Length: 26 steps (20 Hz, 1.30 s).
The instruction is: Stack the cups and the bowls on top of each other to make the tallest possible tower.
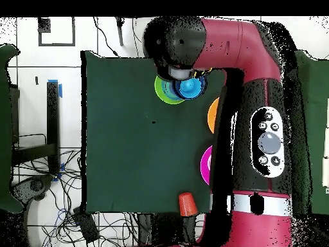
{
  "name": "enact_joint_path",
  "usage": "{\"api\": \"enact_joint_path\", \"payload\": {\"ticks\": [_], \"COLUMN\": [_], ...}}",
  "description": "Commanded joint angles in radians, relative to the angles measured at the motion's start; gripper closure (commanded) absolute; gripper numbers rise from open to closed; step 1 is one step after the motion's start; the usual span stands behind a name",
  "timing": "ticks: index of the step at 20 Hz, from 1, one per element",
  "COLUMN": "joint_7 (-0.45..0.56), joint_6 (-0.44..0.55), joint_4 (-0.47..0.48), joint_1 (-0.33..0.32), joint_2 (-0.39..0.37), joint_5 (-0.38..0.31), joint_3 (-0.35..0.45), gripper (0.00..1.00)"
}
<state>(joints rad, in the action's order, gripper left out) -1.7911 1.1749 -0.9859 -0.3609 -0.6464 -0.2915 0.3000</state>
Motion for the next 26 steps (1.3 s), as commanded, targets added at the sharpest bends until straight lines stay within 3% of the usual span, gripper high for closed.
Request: {"api": "enact_joint_path", "payload": {"ticks": [1,8,13,26], "joint_7": [0.308,0.317,0.328,0.357], "joint_6": [0.134,0.160,0.161,0.170], "joint_4": [0.025,0.058,0.001,-0.029], "joint_1": [-0.004,-0.007,-0.013,-0.031], "joint_2": [0.061,0.076,0.045,0.027], "joint_5": [-0.072,-0.077,-0.076,-0.082], "joint_3": [0.072,0.080,0.071,0.073], "gripper": [1.00,1.00,1.00,1.00]}}
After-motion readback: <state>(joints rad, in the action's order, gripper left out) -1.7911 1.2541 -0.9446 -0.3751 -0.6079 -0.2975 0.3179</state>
